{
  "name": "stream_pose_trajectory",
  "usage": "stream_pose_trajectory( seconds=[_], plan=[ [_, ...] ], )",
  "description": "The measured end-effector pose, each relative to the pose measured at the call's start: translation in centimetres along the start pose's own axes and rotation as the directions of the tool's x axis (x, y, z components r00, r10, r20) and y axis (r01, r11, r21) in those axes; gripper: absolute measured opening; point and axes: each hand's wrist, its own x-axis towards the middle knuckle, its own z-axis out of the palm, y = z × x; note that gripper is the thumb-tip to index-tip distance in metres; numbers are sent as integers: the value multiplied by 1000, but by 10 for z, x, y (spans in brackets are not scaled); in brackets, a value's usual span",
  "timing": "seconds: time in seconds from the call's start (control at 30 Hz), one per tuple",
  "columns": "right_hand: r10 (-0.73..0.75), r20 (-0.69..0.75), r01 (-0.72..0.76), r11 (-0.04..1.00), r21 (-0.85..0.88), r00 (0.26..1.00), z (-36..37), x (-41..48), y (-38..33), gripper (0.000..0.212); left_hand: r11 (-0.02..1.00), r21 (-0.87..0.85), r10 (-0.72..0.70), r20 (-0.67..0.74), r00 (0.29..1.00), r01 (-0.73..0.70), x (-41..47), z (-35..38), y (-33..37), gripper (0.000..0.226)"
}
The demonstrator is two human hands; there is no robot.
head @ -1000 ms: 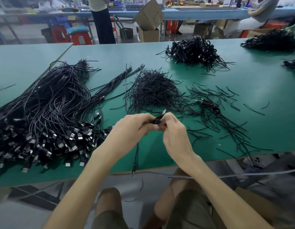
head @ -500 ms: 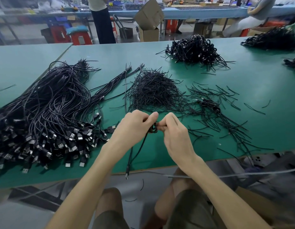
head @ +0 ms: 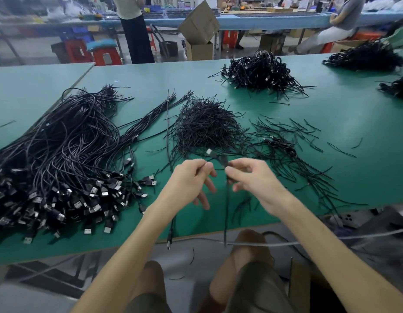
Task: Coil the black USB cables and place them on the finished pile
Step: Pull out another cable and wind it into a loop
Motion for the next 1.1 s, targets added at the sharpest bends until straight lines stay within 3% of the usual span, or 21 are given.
stream_pose_trajectory(
  seconds=[0.1, 0.2, 0.27, 0.33, 0.57, 0.63, 0.7, 0.77, 0.8, 0.83, 0.9, 0.97, 1.03, 1.1],
  plan=[
    [-57, -167, 7, 959, -284, 984, -39, 32, -10, 22, 934, 348, -18, -173, 985, 78, 0, -13, -6, 25],
    [-154, -286, -64, 774, -630, 946, -70, 64, -9, 25, 639, 715, -131, -264, 956, 285, -3, -21, -12, 35],
    [-174, -312, -117, 676, -727, 934, -82, 80, -3, 30, 533, 779, -230, -242, 943, 330, -7, -20, -17, 46],
    [-204, -320, -135, 610, -781, 925, -88, 90, 1, 32, 498, 804, -265, -215, 940, 325, -10, -20, -22, 46],
    [-234, -350, -199, 494, -846, 907, -101, 102, 23, 36, 547, 785, -219, -202, 955, 291, -8, -32, -27, 36],
    [-282, -313, -189, 392, -900, 907, -93, 96, 28, 44, 591, 759, -186, -203, 962, 274, -12, -34, -26, 37],
    [-376, -253, -99, 383, -919, 892, -76, 86, 24, 56, 725, 651, -209, -103, 973, 225, -14, -34, -19, 35],
    [-473, -123, 92, 406, -909, 872, -51, 70, 17, 62, 919, 328, -251, 61, 966, 218, -16, -29, -4, 26],
    [-519, -27, 216, 402, -890, 854, -37, 60, 15, 65, 965, 135, -243, 133, 961, 226, -18, -25, 2, 20],
    [-554, 78, 335, 382, -861, 829, -21, 50, 12, 69, 974, -25, -217, 189, 958, 225, -19, -22, 7, 15],
    [-577, 263, 533, 368, -762, 774, 9, 31, 10, 76, 961, -185, -152, 260, 953, 204, -21, -19, 12, 11],
    [-505, 383, 624, 500, -600, 773, 38, 18, 10, 78, 963, -208, -106, 294, 950, 171, -20, -20, 12, 14],
    [-414, 393, 564, 695, -446, 821, 53, 11, 11, 67, 965, -209, -95, 289, 953, 160, -18, -23, 8, 17],
    [-416, 322, 523, 739, -425, 850, 56, 8, 15, 47, 950, -251, -119, 267, 956, 188, -17, -28, 1, 18]
  ],
)
